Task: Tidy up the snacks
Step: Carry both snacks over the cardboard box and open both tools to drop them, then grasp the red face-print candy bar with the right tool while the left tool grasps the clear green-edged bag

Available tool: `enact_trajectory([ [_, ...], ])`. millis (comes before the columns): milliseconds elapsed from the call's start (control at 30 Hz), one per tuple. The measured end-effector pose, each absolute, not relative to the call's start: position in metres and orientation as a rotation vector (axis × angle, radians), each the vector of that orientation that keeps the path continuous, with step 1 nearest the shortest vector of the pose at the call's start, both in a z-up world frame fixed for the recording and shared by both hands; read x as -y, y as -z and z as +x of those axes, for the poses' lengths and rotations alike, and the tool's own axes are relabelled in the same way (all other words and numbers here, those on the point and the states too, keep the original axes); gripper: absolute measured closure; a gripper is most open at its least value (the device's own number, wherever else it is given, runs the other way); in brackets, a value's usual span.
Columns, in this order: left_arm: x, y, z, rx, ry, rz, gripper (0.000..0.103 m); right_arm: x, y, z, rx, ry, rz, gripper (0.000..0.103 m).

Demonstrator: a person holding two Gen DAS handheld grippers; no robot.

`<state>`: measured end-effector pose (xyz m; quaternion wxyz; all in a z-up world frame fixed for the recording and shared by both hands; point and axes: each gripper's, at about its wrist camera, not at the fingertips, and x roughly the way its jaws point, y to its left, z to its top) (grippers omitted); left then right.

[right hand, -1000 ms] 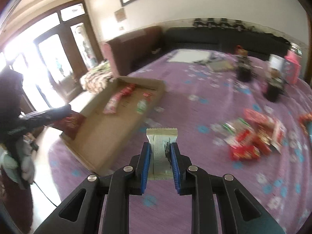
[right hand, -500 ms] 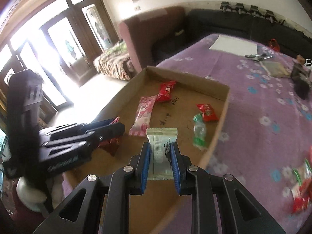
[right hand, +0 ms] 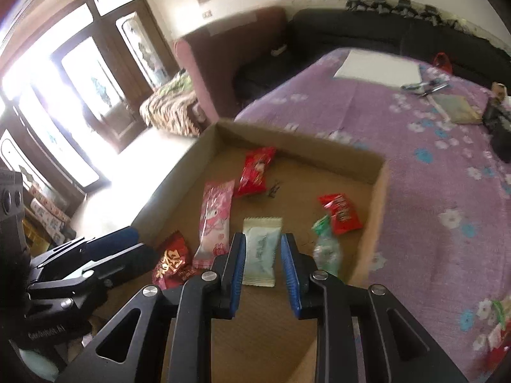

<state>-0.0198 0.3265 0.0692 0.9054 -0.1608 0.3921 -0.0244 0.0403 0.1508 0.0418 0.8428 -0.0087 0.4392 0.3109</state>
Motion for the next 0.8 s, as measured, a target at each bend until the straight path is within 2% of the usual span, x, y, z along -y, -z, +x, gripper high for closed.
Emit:
enact_trajectory([
  [200, -0.303, -0.096, -0.047, -0.754, 0.096, -0.341, 0.05, -0.083, -0.072, 0.027, -0.848, -0.596, 0.041, 0.075],
  [333, -0.278, -0.105, -0.065, -0.758, 0.148, -0.375, 0.042, -0.001, -0.079, 0.019, -0.817, -0.485, 0.093, 0.075],
  [400, -0.261, -0.107, -0.074, -0.755, 0.19, -0.386, 0.042, 0.041, -0.081, 0.016, -0.804, -0.412, 0.119, 0.074],
  [600, -0.208, -0.095, -0.083, -0.792, 0.299, -0.395, 0.042, 0.137, -0.061, 0.004, -0.831, -0.257, 0.215, 0.071],
  [800, -0.178, -0.074, -0.086, -0.876, 0.32, -0.386, 0.042, 0.169, -0.04, -0.004, -0.847, -0.243, 0.281, 0.071],
])
